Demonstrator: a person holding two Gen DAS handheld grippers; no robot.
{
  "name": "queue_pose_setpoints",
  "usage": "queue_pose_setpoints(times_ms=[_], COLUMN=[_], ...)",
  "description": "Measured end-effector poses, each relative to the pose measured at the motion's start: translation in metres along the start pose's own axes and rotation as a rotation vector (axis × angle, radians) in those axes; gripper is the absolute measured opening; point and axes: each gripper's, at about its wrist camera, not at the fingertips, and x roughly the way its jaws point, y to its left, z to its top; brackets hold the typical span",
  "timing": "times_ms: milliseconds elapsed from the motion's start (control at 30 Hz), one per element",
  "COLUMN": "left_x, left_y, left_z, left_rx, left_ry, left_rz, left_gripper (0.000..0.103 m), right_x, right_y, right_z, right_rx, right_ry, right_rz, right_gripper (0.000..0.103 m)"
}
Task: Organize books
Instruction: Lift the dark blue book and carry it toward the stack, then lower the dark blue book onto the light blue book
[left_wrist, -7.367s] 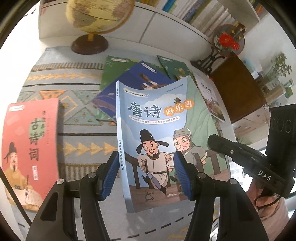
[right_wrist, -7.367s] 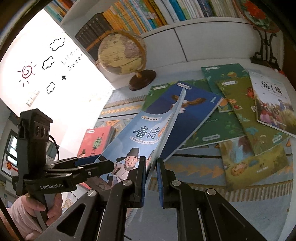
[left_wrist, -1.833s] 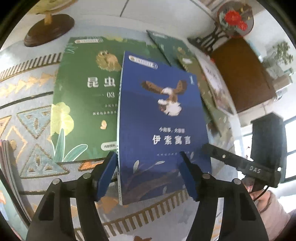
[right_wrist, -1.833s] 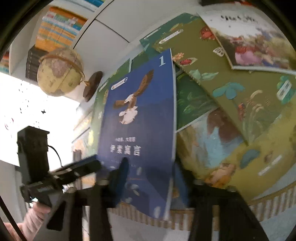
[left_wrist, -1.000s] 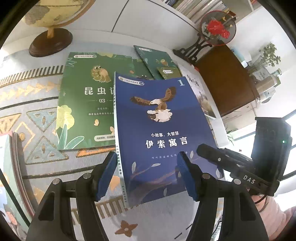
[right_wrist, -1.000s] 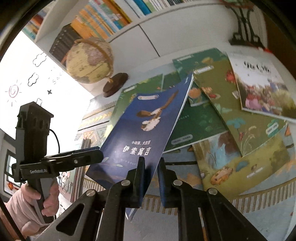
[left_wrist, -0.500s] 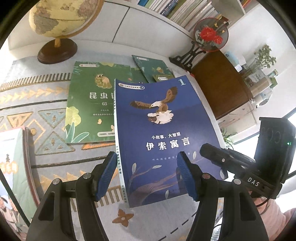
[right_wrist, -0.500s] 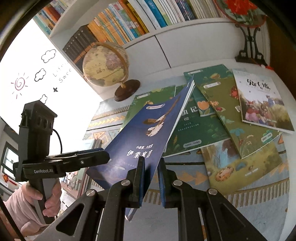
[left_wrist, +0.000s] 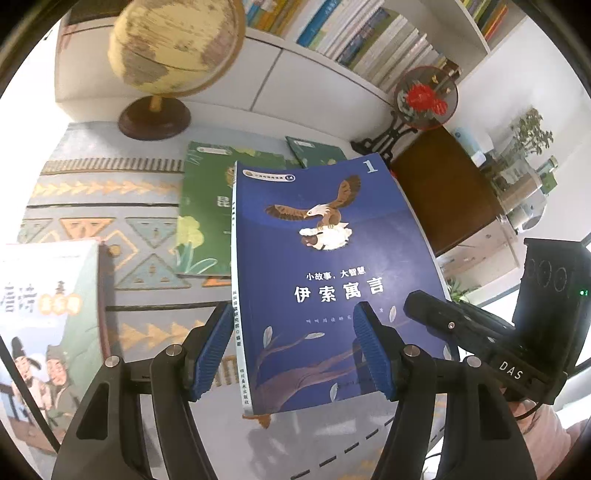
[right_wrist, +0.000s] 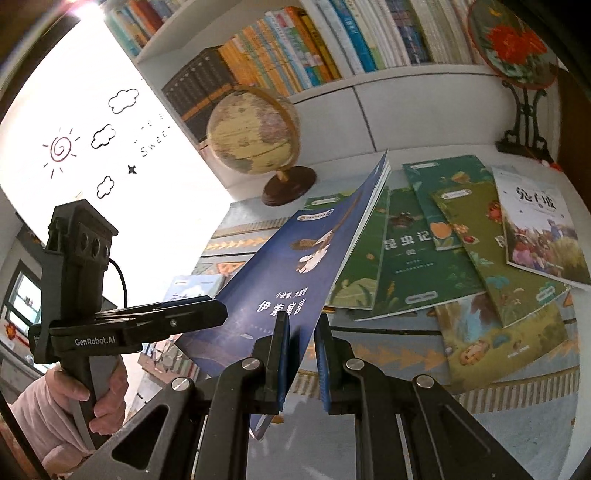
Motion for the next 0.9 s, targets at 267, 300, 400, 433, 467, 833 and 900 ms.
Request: queue_pose_setpoints(times_ms=[267, 300, 400, 433, 467, 833, 900], left_x=[-0.032, -0.037, -0.050, -0.054, -0.057, -0.094, -0.101], left_y=[0.017, 0.021, 0.032, 0.037, 0.039, 0.093, 0.106], left_z=[-0.008, -0.008, -0.011, -0.012, -0.013, -0.033, -0.038], left_rx=[-0.031, -0.041, -0.067, -0.079, -0.087, -0.192, -0.218], left_ry=[-0.053, -0.062, -0.085, -0.091, -0.097, -0.152, -0.161], left_rz=[0.051, 0.054, 0.073, 0.083, 0.090, 0.171, 0.186], left_gripper=[0.064, 0.064, 0.064, 0.064, 0.064, 0.064, 0.064], right_x=[0.004, 0.006, 0.013, 0.016, 0.021, 0.067, 0.076], right_y=[0.032, 0.037, 0.052, 0.055, 0.060, 0.113, 0.124], right_z=[0.006, 0.007, 0.008, 0.009, 0.010, 0.009, 0.008], right_rx=[-0.062, -0.070, -0.092, -0.095, -0.099, -0.156, -0.168], right_ry=[-0.011, -0.011, -0.004, 0.002, 0.010, 0.078, 0.094], right_rz=[0.052, 0.062, 0.085, 0.091, 0.103, 0.194, 0.210], right_gripper=[0.013, 0.013, 0.013, 0.013, 0.013, 0.013, 0.013])
